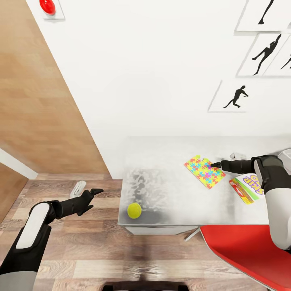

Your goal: Put all the toys in the child's room - the three board games (two on the bed and one on the table), the two jigsaw puzzles on the table, and the tennis ball on the table - inside the toy box on the table in the child's room.

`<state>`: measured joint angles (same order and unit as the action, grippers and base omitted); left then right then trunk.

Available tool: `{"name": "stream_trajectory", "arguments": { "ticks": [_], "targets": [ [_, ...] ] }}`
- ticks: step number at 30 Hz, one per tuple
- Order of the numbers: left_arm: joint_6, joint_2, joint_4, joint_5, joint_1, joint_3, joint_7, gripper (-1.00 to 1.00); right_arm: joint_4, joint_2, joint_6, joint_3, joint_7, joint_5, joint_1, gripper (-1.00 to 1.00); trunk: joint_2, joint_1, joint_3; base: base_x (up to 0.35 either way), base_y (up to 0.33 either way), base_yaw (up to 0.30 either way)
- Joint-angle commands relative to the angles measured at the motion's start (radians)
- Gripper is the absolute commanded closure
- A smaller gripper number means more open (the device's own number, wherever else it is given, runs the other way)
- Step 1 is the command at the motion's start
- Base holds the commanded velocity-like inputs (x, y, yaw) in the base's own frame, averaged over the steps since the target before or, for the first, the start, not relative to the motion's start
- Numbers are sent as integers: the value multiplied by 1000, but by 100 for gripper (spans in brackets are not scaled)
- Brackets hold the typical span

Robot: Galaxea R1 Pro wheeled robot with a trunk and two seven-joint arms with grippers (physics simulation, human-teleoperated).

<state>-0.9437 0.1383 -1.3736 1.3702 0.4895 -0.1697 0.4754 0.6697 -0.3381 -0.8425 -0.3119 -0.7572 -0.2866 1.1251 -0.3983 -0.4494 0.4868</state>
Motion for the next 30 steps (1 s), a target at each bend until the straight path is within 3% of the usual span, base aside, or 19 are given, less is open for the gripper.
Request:
{"name": "stream_trajectory", "arguments": {
  "ticks": [1, 30],
  "targets": [
    [-3, 0, -1, 10, 1, -1, 10, -100, 1, 1, -3, -4, -9, -10, 1, -100, -2, -1, 2, 0, 0, 0],
    [-3, 0, -1, 10, 1, 1, 10, -100, -2, 2, -1, -2, -5, -13, -4, -100, -2, -1, 2, 0, 0, 0]
  ]
}}
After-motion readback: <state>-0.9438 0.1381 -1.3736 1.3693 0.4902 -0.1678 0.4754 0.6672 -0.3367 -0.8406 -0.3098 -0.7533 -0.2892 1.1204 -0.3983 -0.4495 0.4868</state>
